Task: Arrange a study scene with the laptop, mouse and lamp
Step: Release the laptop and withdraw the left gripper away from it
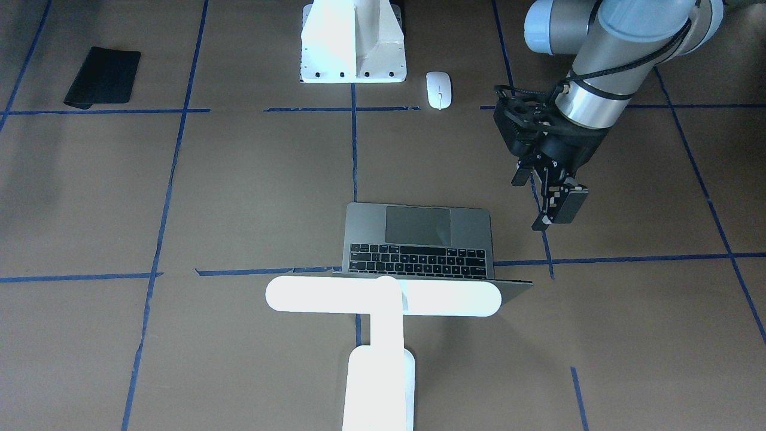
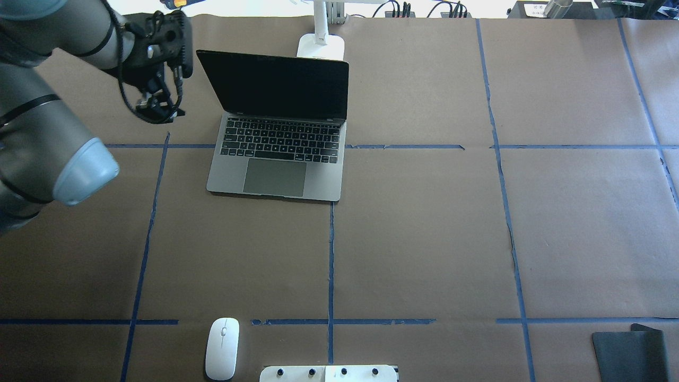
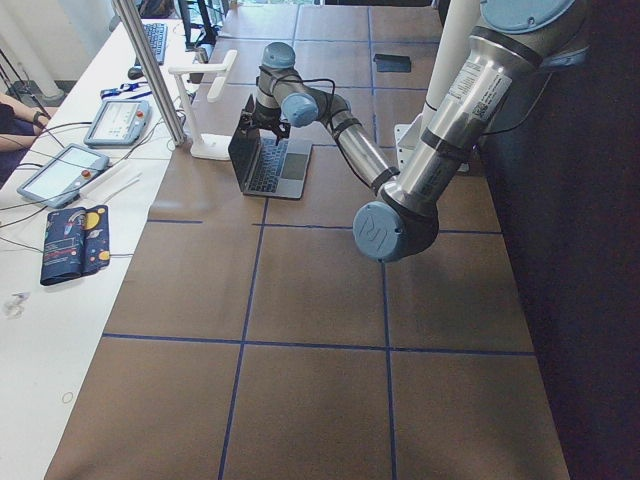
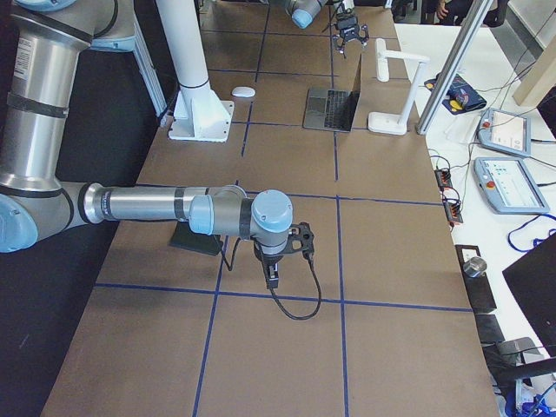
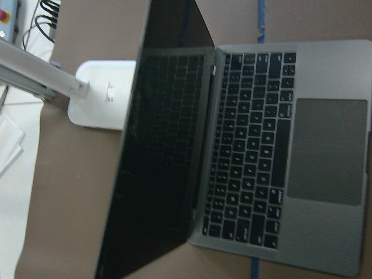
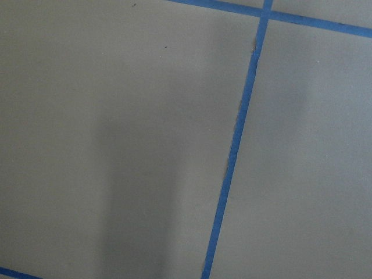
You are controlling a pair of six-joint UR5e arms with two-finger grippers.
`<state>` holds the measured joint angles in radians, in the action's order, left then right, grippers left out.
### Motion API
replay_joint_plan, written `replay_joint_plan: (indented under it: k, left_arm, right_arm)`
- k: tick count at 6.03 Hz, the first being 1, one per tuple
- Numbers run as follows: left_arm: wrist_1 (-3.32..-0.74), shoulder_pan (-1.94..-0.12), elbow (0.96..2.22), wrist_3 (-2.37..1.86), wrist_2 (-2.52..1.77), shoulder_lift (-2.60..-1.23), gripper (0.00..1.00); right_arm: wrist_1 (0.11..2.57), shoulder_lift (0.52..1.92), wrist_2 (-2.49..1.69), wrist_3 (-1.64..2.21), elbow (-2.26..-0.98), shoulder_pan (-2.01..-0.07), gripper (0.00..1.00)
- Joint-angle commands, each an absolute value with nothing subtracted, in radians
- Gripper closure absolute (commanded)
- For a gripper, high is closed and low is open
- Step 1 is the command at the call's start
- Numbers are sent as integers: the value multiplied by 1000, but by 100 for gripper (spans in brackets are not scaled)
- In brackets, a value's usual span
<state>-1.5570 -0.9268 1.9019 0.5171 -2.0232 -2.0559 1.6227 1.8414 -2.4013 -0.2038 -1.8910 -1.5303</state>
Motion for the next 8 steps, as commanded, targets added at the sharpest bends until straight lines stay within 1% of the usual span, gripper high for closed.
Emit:
replay_joint_plan:
  k: [1, 3, 4, 5, 6, 8]
  left_arm:
    - [-1384, -952, 2027, 480, -2028, -1941, 1]
    - [-1385, -972, 2095, 431, -2019, -1771, 1]
    - [-1382, -1039, 2094, 402, -2025, -1743, 1]
    - [-1384, -1104, 2086, 324, -2043, -1658, 0]
    - [-1384, -1117, 2089, 114, -2096, -1569, 0]
    - [-1399, -1120, 2095, -300, -2185, -1502, 0]
  right_arm:
    - [1533, 1848, -2407, -190, -1890, -1523, 0]
    - [1525, 1841, -2407, -160, -1910, -1472, 0]
    - [1475, 1835, -2401, -137, -1917, -1412, 0]
    - [1398, 1836, -2404, 32, -1917, -1375, 0]
    - [1285, 1847, -2404, 242, -1917, -1320, 0]
    - [1038, 1917, -2396, 572, -1917, -1189, 0]
